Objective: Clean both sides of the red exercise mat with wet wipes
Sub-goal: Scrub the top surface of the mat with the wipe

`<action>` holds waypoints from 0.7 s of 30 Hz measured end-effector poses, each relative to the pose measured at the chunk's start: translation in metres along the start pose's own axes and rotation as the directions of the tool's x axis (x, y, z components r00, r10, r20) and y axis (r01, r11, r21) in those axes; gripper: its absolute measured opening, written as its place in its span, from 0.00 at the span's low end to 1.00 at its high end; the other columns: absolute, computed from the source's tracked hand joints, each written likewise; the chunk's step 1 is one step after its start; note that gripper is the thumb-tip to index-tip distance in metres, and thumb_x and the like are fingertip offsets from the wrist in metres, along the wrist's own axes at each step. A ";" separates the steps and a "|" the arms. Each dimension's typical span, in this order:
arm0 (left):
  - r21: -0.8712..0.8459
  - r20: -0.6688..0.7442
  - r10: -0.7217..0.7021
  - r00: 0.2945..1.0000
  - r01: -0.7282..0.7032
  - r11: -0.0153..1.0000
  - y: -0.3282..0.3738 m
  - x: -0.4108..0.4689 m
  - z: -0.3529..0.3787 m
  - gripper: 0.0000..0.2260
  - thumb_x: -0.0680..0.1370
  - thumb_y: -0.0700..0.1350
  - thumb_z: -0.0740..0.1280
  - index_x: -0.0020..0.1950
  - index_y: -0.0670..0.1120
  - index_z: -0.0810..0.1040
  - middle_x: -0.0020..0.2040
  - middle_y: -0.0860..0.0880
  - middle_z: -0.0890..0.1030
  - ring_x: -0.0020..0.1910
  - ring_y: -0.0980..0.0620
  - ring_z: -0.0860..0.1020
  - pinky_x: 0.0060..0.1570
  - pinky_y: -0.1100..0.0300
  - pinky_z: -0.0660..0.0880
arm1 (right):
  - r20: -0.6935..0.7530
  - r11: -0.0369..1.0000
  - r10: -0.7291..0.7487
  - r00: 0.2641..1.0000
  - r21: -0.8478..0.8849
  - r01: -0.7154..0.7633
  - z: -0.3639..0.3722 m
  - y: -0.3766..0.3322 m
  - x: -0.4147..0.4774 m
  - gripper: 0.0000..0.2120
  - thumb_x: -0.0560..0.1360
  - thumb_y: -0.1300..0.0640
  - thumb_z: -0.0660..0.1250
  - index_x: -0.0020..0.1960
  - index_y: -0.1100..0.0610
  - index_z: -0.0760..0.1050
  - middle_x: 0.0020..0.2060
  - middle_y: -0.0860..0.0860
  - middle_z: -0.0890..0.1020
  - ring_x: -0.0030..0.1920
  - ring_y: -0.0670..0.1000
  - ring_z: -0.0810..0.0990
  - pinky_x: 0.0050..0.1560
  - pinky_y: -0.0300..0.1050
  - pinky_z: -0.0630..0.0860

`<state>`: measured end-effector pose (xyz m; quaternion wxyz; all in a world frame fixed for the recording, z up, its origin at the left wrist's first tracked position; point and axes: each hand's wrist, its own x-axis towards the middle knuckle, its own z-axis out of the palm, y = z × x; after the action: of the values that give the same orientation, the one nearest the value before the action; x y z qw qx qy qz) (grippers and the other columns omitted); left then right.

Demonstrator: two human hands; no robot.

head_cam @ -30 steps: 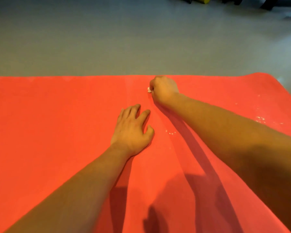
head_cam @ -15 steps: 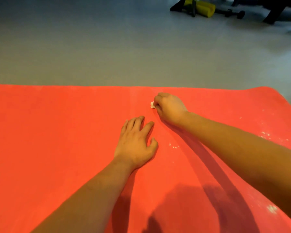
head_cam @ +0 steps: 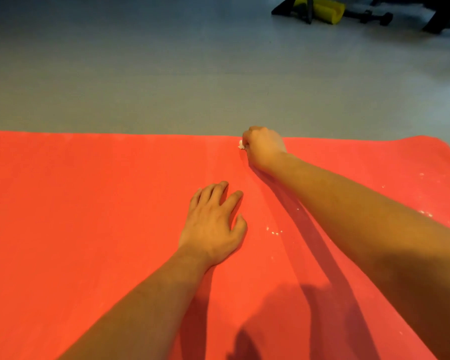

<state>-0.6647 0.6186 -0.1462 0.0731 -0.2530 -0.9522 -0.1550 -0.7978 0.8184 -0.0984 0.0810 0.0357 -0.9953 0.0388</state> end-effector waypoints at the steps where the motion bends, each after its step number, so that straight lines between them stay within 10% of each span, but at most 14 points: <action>1: 0.003 0.003 0.002 1.000 -0.002 1.000 0.000 0.000 0.000 0.25 0.77 0.58 0.60 0.74 0.56 0.73 0.76 0.47 0.70 0.74 0.44 0.67 0.75 0.42 0.62 | -0.024 1.000 -0.022 0.999 0.015 0.022 0.000 -0.001 -0.015 0.09 0.74 0.61 0.66 0.51 0.55 0.82 0.50 0.55 0.82 0.50 0.62 0.81 0.41 0.48 0.71; 21: 0.005 0.009 -0.023 1.000 0.023 1.000 -0.001 0.002 0.000 0.25 0.75 0.58 0.60 0.72 0.55 0.74 0.75 0.47 0.71 0.73 0.43 0.68 0.72 0.44 0.66 | -0.028 0.993 -0.097 0.995 0.067 0.098 -0.006 0.000 -0.080 0.08 0.73 0.60 0.65 0.49 0.55 0.82 0.46 0.55 0.80 0.48 0.62 0.80 0.41 0.50 0.74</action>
<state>-0.6673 0.6189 -0.1456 0.0678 -0.2423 -0.9557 -0.1524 -0.7186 0.8239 -0.1059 0.0939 0.0866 -0.9894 0.0691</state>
